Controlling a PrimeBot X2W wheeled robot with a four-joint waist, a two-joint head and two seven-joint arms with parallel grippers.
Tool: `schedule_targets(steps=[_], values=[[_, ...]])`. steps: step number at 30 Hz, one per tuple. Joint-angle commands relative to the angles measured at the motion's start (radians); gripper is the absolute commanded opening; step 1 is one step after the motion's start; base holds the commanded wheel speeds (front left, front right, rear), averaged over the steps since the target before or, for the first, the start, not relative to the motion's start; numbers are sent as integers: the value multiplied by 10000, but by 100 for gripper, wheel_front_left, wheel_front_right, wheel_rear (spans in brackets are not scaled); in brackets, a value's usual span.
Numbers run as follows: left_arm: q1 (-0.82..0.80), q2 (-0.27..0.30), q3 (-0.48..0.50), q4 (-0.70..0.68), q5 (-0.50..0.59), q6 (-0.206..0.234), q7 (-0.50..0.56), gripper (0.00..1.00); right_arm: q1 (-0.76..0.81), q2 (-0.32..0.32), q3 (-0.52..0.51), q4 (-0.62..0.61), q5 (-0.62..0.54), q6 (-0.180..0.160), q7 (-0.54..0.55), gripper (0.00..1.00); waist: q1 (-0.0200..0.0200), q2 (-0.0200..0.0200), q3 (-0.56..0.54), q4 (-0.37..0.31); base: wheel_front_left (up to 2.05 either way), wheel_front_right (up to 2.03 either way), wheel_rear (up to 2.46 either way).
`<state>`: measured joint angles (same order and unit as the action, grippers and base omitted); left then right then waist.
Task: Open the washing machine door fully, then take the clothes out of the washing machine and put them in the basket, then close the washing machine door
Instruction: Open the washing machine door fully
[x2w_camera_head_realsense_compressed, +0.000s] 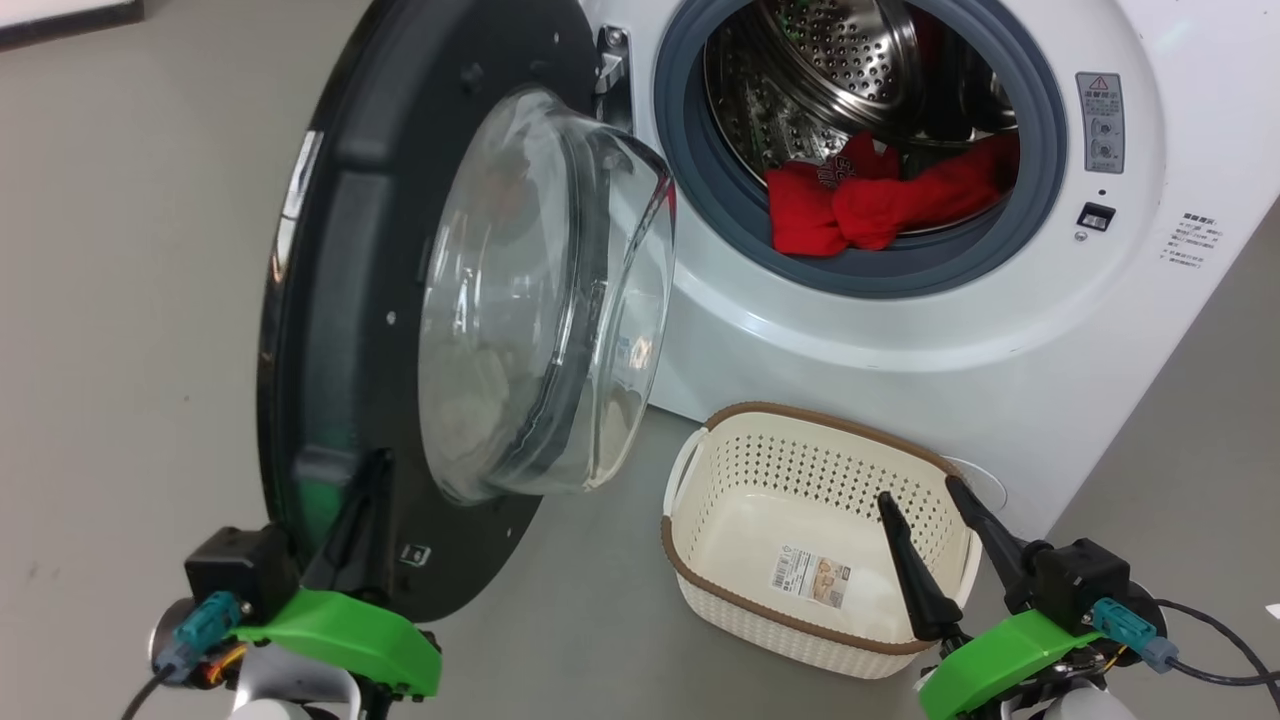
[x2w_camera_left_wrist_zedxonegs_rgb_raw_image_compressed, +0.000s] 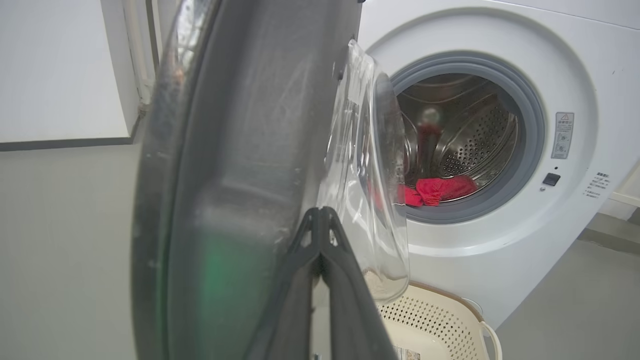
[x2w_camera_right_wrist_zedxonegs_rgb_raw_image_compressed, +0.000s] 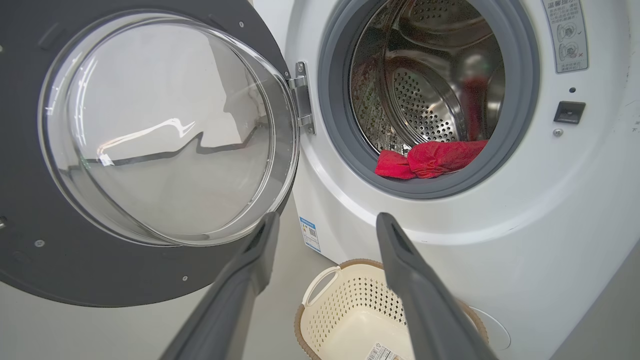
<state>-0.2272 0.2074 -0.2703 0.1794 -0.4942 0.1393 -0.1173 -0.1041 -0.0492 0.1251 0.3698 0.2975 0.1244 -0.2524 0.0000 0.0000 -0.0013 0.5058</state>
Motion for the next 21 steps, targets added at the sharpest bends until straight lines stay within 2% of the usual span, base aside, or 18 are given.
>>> schedule_targets(steps=[1, 21], values=[[-279, 389, 600, -68, 56, 228, -78, 0, -308, -10, 293, -197, -118, 63, -93, 100, 0, 0, 55, 8, 0, 0, 0], [-1403, 734, 1629, 1499, -269, 555, -916, 0, -571, -156, 501, -130, -351, 63, -93, 100, 0, 0, 837, 113, 0, 0, 0]])
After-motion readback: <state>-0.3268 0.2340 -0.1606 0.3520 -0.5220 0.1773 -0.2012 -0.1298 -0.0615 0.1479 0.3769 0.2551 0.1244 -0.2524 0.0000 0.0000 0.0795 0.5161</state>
